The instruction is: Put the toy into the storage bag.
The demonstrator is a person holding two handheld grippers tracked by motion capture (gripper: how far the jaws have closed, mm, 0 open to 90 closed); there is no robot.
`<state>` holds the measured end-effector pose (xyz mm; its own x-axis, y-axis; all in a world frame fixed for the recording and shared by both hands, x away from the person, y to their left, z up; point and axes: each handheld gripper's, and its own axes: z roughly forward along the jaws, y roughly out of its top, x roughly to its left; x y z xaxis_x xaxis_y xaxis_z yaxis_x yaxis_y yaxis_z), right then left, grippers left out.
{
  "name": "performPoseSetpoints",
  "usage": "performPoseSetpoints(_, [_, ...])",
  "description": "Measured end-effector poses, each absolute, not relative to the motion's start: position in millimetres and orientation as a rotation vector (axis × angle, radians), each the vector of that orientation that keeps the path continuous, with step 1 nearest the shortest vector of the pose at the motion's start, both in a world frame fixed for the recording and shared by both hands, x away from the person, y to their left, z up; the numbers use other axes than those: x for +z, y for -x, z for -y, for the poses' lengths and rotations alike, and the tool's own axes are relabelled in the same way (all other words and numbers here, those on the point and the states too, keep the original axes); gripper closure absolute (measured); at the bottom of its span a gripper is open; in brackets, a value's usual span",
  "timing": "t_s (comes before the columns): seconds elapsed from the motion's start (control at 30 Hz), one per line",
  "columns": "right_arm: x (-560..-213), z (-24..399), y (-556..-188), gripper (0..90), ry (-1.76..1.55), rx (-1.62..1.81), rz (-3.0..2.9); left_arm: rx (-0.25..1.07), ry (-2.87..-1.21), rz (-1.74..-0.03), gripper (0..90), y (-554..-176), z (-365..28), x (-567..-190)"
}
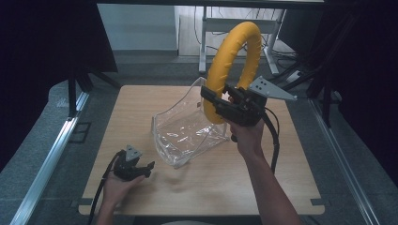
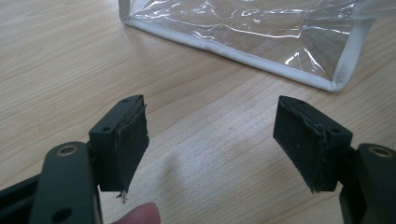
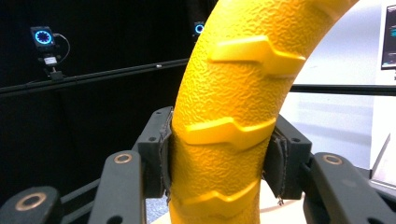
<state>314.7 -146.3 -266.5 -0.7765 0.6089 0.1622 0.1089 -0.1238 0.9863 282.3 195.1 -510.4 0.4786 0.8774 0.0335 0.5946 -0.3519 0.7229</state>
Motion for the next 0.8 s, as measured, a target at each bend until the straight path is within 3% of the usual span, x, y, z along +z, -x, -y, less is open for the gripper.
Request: performPoseSetpoints(0.8, [-268.7, 100.5, -304.7, 49.5, -0.718, 2.015, -1.827, 0.554, -2.087, -1.202, 26.4, -282.8, -194.4, -510.6])
